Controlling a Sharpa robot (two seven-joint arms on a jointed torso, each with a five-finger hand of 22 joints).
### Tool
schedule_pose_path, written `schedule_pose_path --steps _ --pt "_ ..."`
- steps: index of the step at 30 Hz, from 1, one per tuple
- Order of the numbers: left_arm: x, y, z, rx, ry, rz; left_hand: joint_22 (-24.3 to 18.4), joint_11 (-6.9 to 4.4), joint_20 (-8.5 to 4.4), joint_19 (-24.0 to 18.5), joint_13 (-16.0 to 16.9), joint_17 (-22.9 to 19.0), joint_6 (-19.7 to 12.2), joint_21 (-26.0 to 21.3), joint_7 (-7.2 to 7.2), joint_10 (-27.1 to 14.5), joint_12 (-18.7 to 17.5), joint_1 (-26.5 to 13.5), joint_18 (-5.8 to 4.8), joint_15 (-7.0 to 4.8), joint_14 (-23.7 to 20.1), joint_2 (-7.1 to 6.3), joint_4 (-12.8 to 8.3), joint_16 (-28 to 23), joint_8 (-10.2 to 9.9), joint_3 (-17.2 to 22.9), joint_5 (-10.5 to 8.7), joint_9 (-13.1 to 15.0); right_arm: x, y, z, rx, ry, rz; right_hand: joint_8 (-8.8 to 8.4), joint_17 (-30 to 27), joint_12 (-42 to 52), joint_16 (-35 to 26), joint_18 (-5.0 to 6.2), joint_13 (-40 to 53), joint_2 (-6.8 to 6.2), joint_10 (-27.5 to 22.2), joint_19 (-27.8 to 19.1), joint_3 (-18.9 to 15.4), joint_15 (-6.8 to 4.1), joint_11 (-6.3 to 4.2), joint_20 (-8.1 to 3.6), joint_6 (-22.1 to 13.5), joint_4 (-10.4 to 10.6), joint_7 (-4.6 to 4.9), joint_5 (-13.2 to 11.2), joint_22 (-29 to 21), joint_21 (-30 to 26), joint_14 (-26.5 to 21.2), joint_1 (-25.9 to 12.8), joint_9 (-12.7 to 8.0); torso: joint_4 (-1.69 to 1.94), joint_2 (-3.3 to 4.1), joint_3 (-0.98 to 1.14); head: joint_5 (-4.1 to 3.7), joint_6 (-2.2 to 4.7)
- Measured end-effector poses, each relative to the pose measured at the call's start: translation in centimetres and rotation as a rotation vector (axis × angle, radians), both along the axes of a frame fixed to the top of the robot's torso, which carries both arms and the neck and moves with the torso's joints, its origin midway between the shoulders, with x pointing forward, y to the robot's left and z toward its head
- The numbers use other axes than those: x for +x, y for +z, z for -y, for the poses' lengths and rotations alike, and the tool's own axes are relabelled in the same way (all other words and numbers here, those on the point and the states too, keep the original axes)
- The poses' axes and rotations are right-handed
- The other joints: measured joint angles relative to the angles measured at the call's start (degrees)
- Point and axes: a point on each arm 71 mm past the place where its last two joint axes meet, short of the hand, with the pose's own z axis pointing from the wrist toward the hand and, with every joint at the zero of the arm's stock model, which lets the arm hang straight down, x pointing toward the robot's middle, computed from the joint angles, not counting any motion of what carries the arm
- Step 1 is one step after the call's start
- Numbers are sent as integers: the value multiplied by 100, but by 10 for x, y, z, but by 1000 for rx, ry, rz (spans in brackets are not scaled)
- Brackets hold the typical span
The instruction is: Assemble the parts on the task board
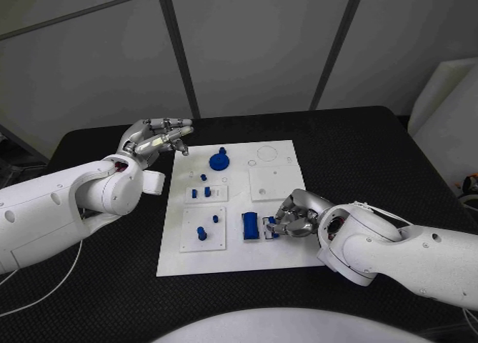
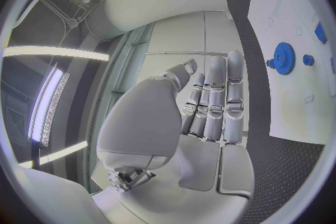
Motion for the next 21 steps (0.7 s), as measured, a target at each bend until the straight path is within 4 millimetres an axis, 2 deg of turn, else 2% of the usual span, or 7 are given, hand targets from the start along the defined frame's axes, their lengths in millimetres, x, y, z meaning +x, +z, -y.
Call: schedule_pose_path --steps 8,21 --pt "0 0 0 0 1 0 0 0 0 0 0 0 0 0 0 0 0 0 0 0 0 0 0 0 0 0 0 0 1 -2 -3 2 10 -27 69 -1 183 37 0 149 78 109 1 -143 -42 -36 -42 63 0 -60 1 0 0 0 -243 68 -2 -6 2 1 -10" --pt "0 0 -1 1 2 -1 0 12 0 0 -1 -3 0 0 0 -12 18 0 0 0 0 0 0 22 0 0 0 0 0 -3 -5 4 14 -31 114 -1 287 46 0 226 121 155 1 -190 -61 -70 -41 92 -13 -88 50 0 21 -20 -286 105 -5 -8 6 1 -7"
